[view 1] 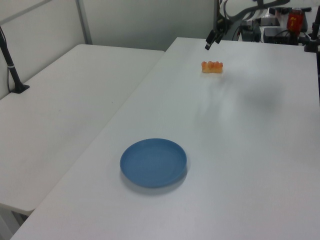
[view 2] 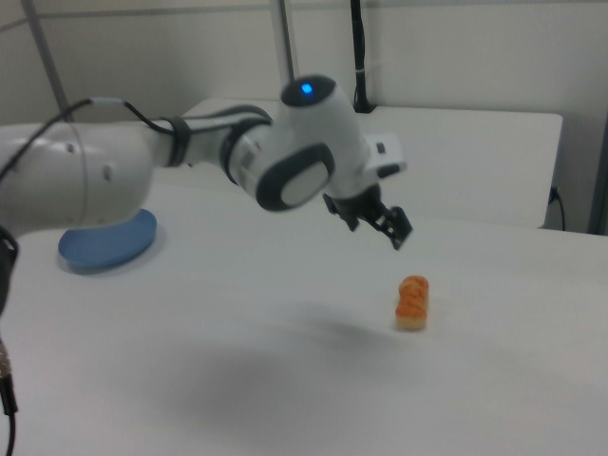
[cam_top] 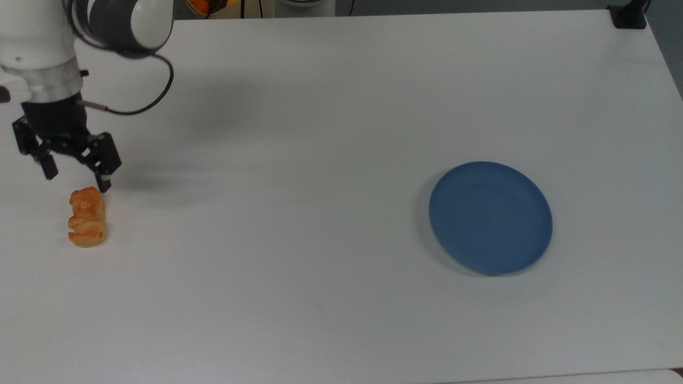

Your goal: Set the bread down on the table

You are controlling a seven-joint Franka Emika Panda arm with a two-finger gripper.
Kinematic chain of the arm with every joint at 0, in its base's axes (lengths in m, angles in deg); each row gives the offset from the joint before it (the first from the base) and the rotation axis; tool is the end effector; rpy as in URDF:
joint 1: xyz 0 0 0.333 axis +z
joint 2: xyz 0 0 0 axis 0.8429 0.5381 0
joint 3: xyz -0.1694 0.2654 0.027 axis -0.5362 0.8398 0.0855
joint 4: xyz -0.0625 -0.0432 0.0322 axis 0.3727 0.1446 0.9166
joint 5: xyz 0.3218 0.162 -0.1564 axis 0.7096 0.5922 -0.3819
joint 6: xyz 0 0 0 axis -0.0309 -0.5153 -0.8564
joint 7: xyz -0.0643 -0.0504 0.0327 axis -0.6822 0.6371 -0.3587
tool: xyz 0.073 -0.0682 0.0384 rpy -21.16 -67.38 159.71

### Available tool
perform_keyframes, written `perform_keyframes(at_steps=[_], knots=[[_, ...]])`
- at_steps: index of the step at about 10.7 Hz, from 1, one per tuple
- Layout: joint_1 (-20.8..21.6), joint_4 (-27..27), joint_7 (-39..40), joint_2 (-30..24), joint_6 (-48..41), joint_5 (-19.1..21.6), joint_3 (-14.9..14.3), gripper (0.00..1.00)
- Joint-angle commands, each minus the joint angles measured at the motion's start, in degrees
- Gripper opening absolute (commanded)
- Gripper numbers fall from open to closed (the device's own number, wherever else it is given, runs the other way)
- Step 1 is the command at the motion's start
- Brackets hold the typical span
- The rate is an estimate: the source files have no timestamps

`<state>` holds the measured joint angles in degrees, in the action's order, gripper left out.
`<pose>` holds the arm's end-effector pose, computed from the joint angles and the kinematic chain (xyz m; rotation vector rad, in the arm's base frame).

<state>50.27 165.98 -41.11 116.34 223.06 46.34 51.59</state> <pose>0.7026 -0.2408 0.4388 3.0288 -0.2973 0.6697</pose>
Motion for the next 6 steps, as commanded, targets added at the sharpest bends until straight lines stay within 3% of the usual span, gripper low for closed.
perform_keyframes(at_steps=[1,3,6], knots=[[4.9,5.8,-11.9,-12.5,-15.6,-9.9,0.6,1.00],[5.7,7.5,-14.8,-19.3,-23.7,-11.6,3.8,1.00],[5.8,14.9,-21.8,-28.8,-31.9,-16.1,12.6,1.00]])
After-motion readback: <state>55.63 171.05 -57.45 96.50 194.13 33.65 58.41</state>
